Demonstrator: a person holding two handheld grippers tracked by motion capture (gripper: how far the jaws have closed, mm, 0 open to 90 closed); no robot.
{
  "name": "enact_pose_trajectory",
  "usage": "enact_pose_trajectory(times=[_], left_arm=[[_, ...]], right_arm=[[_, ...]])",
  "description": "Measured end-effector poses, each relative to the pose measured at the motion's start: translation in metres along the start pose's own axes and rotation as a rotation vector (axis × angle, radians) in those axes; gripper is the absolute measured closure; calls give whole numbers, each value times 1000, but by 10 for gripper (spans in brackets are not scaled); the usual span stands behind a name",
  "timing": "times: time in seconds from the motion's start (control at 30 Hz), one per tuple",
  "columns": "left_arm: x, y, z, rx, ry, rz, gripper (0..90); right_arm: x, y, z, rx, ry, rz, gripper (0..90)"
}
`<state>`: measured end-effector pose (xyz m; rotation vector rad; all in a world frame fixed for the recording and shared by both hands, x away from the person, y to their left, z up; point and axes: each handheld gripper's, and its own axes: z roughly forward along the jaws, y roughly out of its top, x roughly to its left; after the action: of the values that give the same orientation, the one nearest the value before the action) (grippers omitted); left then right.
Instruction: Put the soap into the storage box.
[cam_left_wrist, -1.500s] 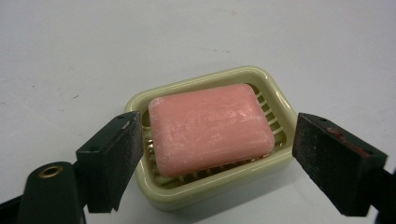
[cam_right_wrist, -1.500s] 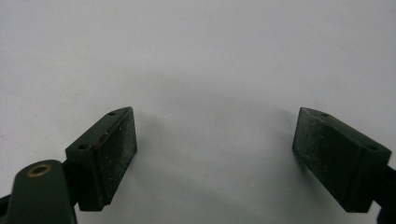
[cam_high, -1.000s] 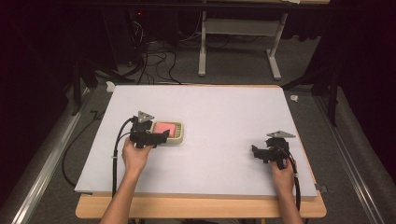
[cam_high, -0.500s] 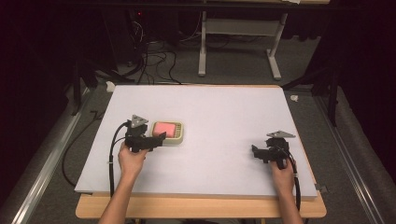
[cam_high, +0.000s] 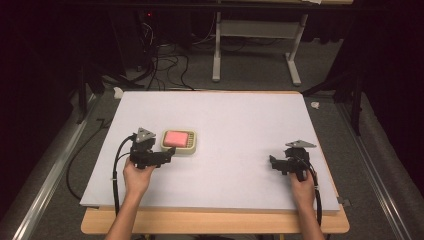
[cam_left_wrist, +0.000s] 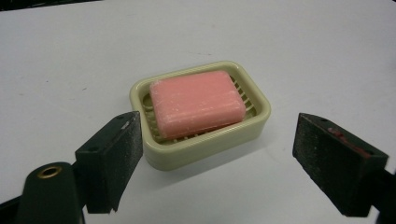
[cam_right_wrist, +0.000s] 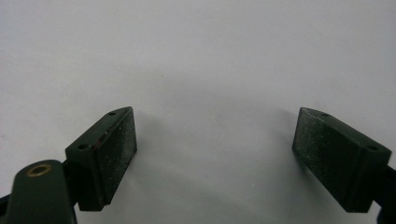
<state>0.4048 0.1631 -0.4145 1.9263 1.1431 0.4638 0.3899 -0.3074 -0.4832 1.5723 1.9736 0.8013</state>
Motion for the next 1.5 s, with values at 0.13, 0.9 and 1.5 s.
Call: enact_pose_trajectory(times=[0.13,0.9,1.5], left_arm=[[-2,-3,-1,4,-18,-5,167],[-20,-19,-5,18,-67,15,165],[-32,-28,0,46,-93,35,165]], right_arm=[[0,0,0,0,0,-1,144],[0,0,0,0,-1,-1,144],[0,0,0,0,-1,-2,144]])
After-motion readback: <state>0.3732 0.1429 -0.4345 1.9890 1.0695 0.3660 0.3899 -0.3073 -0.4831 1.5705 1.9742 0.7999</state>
